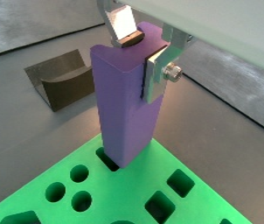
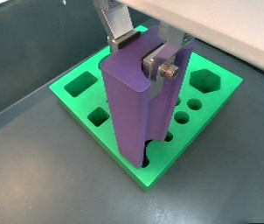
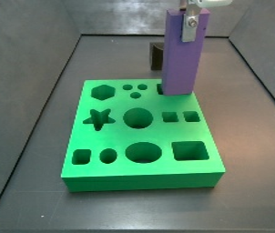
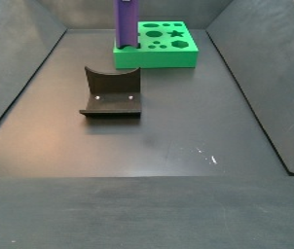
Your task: Insert the arch object.
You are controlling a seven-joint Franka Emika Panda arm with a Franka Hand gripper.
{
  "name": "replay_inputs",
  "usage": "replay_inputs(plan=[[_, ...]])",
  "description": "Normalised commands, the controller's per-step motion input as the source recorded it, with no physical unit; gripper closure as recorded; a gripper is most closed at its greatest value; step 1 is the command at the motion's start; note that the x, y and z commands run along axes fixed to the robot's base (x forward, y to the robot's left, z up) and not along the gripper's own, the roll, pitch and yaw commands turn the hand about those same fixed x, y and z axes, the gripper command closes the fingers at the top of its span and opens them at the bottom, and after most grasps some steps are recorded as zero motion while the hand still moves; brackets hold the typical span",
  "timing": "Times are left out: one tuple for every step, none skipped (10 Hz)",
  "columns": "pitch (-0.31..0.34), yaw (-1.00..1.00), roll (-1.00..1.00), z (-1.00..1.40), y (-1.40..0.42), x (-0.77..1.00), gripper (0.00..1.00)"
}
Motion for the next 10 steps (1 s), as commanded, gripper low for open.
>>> replay_inputs(plan=[[0.027, 0.00, -0.08, -0.17, 0.14, 0.00, 1.00], [0.000, -0.05, -0.12, -0.09, 0.24, -0.21, 1.00], [0.000, -0.11, -0.08, -0.08, 0.26, -0.23, 1.00], [0.000, -0.03, -0.13, -0.13, 0.13, -0.11, 1.00], [0.000, 0.00, -0.24, -0.11, 0.00, -0.15, 1.00], [0.000, -0.05, -0.25, -0.15, -0.06, 0.00, 1.00], [0.017, -0.03, -0.19, -0.17, -0.12, 0.10, 1.00], [0.000, -0.02, -0.21, -0.13, -0.09, 0.04, 1.00], [0.016, -0.03, -0.19, -0.14, -0.09, 0.10, 1.00], [0.010, -0.23, -0.11, -0.18, -0.03, 0.16, 1.00]])
